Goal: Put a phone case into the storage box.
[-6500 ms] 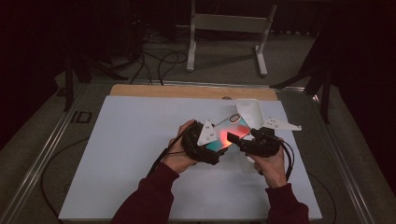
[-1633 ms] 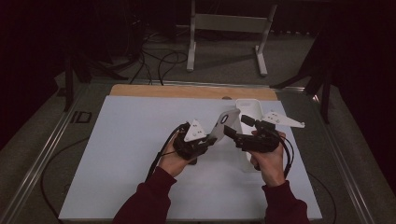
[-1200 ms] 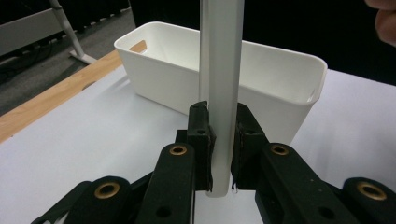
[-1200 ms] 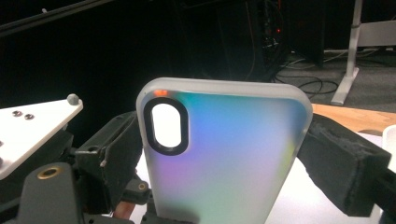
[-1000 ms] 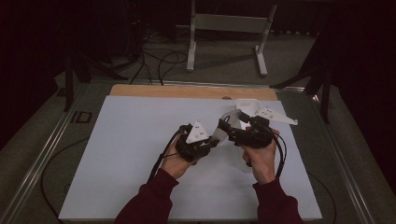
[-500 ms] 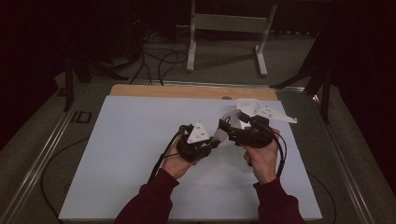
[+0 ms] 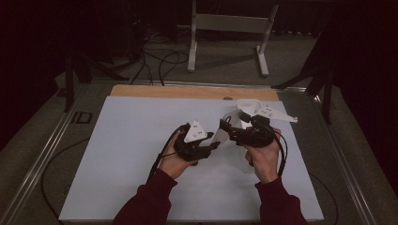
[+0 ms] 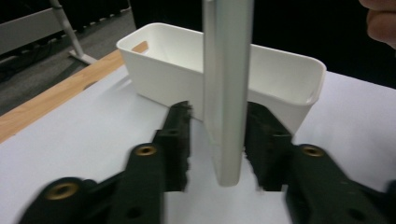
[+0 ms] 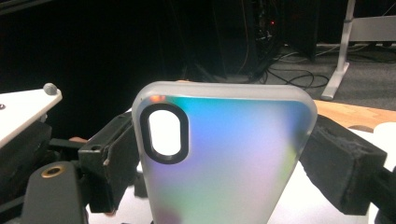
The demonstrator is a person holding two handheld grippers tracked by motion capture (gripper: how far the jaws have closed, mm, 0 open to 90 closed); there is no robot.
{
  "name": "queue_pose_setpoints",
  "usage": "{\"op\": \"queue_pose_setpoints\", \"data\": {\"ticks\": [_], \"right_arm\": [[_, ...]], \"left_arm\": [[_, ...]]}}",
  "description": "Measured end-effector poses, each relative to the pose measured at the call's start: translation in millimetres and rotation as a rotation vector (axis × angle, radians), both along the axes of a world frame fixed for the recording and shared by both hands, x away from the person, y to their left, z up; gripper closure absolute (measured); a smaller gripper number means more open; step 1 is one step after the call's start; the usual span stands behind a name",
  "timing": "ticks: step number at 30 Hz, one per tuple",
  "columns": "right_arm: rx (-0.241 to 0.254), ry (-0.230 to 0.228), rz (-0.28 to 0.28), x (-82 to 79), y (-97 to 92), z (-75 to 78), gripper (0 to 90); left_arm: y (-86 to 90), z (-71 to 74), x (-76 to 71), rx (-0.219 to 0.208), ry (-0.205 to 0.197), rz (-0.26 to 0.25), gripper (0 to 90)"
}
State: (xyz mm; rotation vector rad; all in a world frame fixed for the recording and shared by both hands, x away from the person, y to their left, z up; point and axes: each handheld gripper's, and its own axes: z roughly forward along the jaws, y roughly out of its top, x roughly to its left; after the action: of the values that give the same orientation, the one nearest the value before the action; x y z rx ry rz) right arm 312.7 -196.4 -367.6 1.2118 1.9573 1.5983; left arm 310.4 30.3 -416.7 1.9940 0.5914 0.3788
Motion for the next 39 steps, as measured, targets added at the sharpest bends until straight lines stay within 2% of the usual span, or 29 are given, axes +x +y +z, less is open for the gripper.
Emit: {"op": "queue_pose_setpoints", "data": {"ticks": [1,3,4,5,6,13,20,29,32,35,39], "right_arm": [[-0.006,0.000,-0.004,0.2,-0.4,0.7,16.8],[-0.010,-0.002,-0.007,0.6,-0.7,1.2,16.8],[-0.010,-0.003,-0.007,0.9,-1.0,1.5,16.8],[-0.013,-0.008,-0.013,1.6,-2.1,2.7,16.8],[-0.013,-0.008,-0.013,1.6,-2.1,2.7,16.8],[-0.026,-0.016,-0.028,5.6,-5.3,5.2,16.8],[-0.044,-0.026,-0.042,11.1,-8.2,7.6,16.9],[-0.053,-0.024,-0.064,20.2,-12.3,8.5,16.8],[-0.055,-0.025,-0.071,22.6,-13.6,8.7,16.8],[-0.062,-0.023,-0.078,25.2,-14.8,8.6,16.8],[-0.067,-0.024,-0.087,28.7,-16.0,8.2,16.8]], "left_arm": [[2.4,0.3,-0.1,-0.001,-0.004,0.016,43.6],[4.0,0.6,-0.3,0.002,-0.009,0.029,34.0],[8.8,1.7,-0.3,0.003,-0.015,0.066,34.0],[10.8,2.1,0.1,0.011,-0.013,0.077,21.5],[10.8,2.1,0.1,0.011,-0.013,0.077,18.3],[24.1,2.6,-0.5,0.033,-0.025,0.118,10.7],[44.3,1.9,0.1,0.015,-0.007,0.150,1.0],[70.5,0.4,-4.4,0.003,-0.023,0.198,0.0],[80.8,-1.6,-5.6,0.000,-0.040,0.221,0.0],[90.3,-4.3,-6.2,0.010,-0.049,0.239,0.0],[105.0,-8.4,-7.3,0.012,-0.044,0.263,0.0]]}}
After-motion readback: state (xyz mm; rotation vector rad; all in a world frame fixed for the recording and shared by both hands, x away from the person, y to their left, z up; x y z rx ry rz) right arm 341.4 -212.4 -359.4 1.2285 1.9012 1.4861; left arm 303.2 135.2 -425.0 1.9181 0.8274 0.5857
